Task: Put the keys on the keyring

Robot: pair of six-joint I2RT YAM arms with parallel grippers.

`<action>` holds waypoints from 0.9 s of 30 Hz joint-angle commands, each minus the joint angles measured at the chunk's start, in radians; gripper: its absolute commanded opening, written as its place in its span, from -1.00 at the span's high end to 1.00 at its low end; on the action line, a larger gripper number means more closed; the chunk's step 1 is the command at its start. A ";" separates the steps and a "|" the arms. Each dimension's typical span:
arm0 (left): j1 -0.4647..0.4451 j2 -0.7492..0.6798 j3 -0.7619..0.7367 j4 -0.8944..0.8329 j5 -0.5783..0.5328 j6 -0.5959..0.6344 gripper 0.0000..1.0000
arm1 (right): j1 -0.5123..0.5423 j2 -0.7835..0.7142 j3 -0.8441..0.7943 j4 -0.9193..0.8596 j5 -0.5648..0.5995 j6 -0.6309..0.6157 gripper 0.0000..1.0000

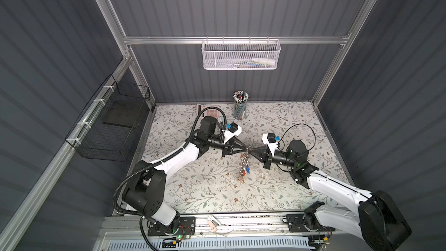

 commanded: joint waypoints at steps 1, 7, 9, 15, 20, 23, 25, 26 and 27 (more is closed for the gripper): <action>-0.007 0.011 0.031 -0.030 0.001 0.019 0.63 | -0.002 -0.017 0.042 0.065 -0.019 0.003 1.00; -0.007 0.011 0.039 -0.043 -0.003 0.021 0.80 | -0.002 -0.017 0.040 0.062 -0.021 0.004 1.00; -0.007 0.013 0.042 -0.053 -0.005 0.025 0.89 | -0.003 -0.019 0.040 0.060 -0.021 0.004 1.00; -0.007 0.011 0.054 -0.083 -0.021 0.039 1.00 | -0.004 -0.017 0.042 0.035 -0.009 -0.014 1.00; -0.013 0.013 0.105 -0.231 -0.085 0.129 1.00 | -0.020 -0.057 0.042 0.030 -0.011 0.004 0.66; -0.026 0.021 0.161 -0.362 -0.142 0.215 1.00 | -0.053 -0.094 0.014 0.069 -0.006 0.041 0.45; -0.041 0.036 0.219 -0.483 -0.182 0.285 1.00 | -0.070 -0.121 0.000 0.074 0.000 0.047 0.38; -0.047 0.045 0.246 -0.532 -0.199 0.309 1.00 | -0.073 -0.130 0.000 0.057 -0.001 0.040 0.37; -0.057 0.056 0.275 -0.585 -0.218 0.338 1.00 | -0.073 -0.137 0.004 0.032 -0.002 0.025 0.36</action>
